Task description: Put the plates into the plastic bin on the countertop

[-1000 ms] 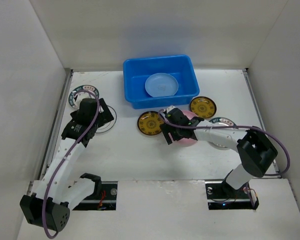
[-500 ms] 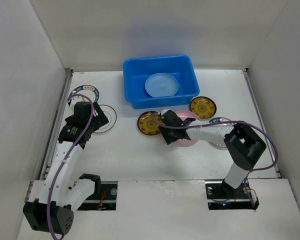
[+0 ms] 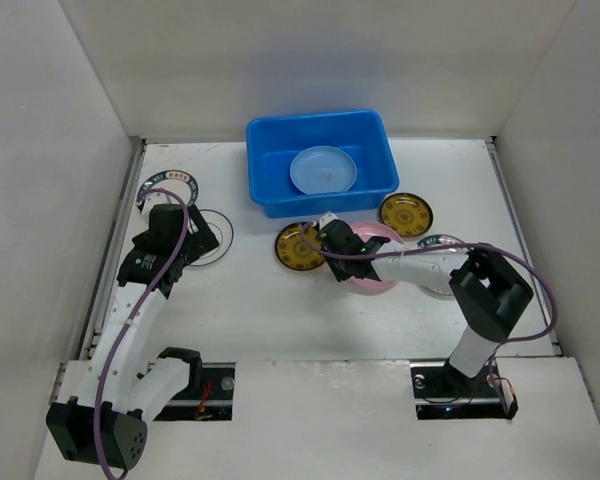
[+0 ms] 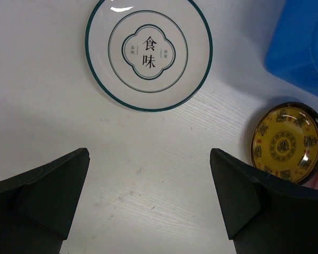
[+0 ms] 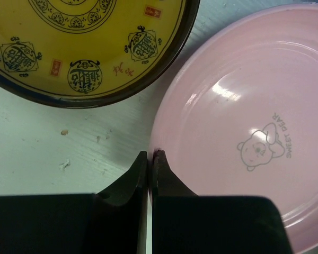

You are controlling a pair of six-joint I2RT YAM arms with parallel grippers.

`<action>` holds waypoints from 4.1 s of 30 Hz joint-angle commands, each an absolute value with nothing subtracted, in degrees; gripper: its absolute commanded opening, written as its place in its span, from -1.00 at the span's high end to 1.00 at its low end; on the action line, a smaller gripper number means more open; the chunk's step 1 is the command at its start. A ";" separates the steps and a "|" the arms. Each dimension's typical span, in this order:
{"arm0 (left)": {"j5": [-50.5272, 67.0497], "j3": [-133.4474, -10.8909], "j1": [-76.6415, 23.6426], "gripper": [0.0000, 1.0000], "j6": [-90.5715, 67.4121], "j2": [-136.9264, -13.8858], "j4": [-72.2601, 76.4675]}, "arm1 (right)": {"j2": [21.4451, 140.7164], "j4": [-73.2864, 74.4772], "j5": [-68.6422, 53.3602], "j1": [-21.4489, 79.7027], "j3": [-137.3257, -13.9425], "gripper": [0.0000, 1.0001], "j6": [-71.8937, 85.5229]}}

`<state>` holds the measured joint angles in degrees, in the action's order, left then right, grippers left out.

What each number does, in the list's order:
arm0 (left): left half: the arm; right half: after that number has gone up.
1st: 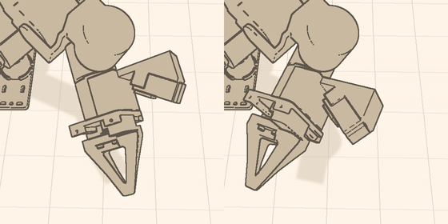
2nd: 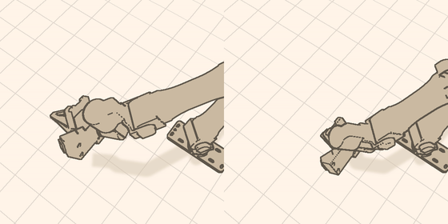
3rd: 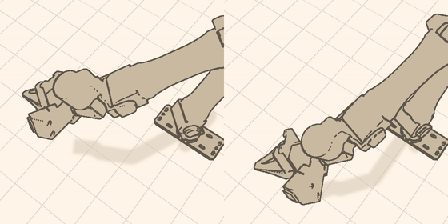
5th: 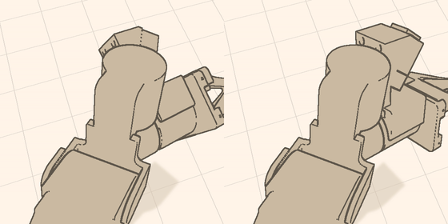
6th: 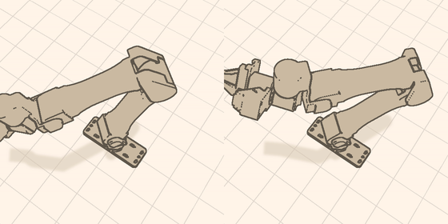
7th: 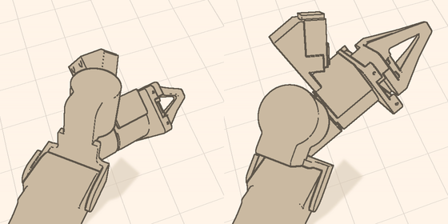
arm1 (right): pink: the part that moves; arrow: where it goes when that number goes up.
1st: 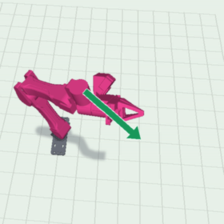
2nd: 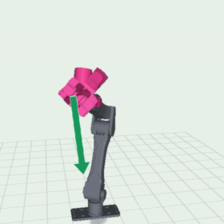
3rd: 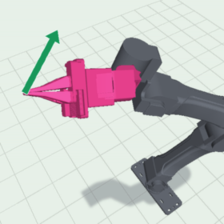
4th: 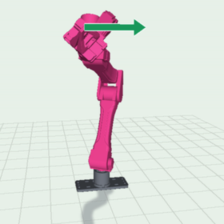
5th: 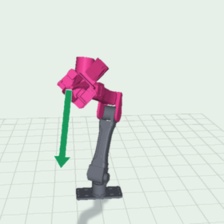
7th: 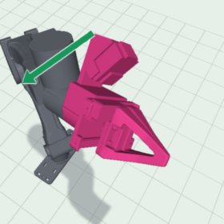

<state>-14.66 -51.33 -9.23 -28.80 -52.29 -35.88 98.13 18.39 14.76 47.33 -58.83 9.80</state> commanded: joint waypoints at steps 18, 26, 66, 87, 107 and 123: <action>-13.97 -52.21 -10.33 -1.00 -29.35 -53.44 -34.63 | 81.21 52.64 6.07 54.80 -92.25 1.00 10.82; -13.89 -50.80 -11.38 -1.00 -31.55 -51.25 -35.51 | 96.82 48.53 6.60 47.78 -119.68 1.00 -0.96; -14.77 -42.10 -13.05 -1.00 -37.62 -39.02 -41.31 | 145.20 19.68 0.87 31.07 -141.42 0.55 0.88; -12.66 -39.12 -4.62 -0.99 -44.81 -49.39 -30.78 | 102.77 4.76 7.55 38.09 -101.02 -0.48 0.70; -1.23 -18.64 7.78 -0.19 -64.86 -62.83 10.97 | 60.83 2.63 9.84 37.49 -53.27 -0.49 13.45; -0.53 -14.33 9.45 0.86 -68.64 -75.85 27.42 | 52.56 4.39 10.02 33.97 -46.41 -0.49 14.94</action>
